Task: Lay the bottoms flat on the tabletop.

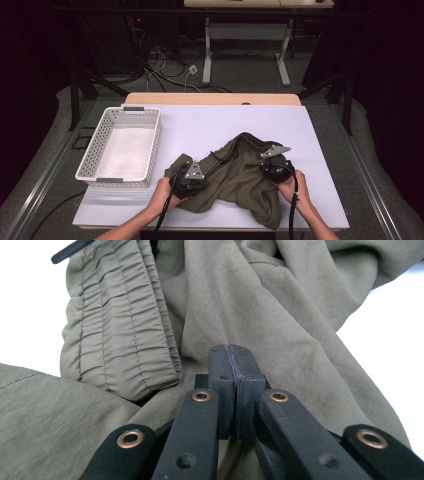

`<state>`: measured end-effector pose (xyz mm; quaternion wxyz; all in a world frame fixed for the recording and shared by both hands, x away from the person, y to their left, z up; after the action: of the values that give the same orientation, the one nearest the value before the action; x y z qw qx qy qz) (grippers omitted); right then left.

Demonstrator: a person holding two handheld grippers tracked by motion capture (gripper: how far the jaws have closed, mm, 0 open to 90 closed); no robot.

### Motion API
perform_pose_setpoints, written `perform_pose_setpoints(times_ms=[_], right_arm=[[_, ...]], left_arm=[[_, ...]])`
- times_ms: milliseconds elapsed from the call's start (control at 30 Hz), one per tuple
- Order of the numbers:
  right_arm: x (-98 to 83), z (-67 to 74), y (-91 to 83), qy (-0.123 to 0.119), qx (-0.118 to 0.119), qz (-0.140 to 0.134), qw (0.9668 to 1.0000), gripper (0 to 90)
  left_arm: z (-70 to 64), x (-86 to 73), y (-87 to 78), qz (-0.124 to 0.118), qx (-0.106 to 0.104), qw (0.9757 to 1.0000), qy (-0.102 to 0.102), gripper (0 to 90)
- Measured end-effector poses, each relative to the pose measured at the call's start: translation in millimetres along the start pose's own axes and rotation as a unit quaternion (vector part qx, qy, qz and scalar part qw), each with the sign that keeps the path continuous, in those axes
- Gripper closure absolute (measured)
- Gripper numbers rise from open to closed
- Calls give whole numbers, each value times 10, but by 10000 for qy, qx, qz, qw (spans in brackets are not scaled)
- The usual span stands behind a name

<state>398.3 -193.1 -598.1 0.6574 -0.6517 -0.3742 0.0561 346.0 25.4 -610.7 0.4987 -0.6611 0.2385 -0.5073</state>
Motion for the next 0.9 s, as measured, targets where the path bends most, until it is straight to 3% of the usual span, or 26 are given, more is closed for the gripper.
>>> perform_pose_setpoints(times_ms=[67, 133, 200, 233, 333, 433, 500, 567, 633, 733, 833, 900], right_arm=[[-1, -4, -6, 18, 36, -11, 10000, 763], [14, 7, -10, 16, 110, -33, 9999, 616], [55, 49, 5, 4, 231, -92, 9997, 459], [62, 69, 28, -53, 290, -56, 9995, 412], [55, 108, 163, -81, 401, 171, 9990, 435], [23, 111, 236, -84, 450, 229, 9987, 587], [9, 86, 241, -68, 318, 212, 9992, 713], [-8, 75, 250, -61, 241, 199, 9995, 789], [-25, 74, 236, -81, 124, 234, 9996, 842], [-35, 80, 174, -125, 74, 226, 9996, 856], [-52, 78, 85, -105, 151, 233, 9996, 841], [-66, 59, 115, -55, 276, 219, 9994, 716]], left_arm=[[0, 27, -31, -58, 9, 10000, -56, 881], [-16, 74, -58, -124, -46, 9999, -35, 782], [-21, 128, -47, -118, -82, 9999, -86, 579], [-37, 163, -25, -127, -143, 9998, -113, 523], [-61, 178, 61, 16, -126, 9999, -34, 433], [-72, 150, 124, 63, -126, 9999, 16, 549], [-30, 119, 157, 51, 36, 9999, 84, 669], [4, 80, 193, 35, 35, 10000, 35, 806], [3, 64, 193, 15, -6, 10000, 24, 875], [-37, 54, 129, -24, -77, 10000, 37, 891], [-51, 30, 40, -27, -11, 9999, 101, 886], [-1, 46, -19, -75, 44, 10000, 20, 817]])
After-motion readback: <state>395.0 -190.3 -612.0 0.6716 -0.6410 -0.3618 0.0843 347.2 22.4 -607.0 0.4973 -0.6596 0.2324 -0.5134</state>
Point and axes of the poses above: each handheld gripper's, and its own axes: y roughly forward along the jaws, x roughly out of its top, z roughly to its left, the point moved 10 cm from there along y, roughly forward along the jaws, and after that the axes turned 15 degrees about z, right-handed, at the moved point
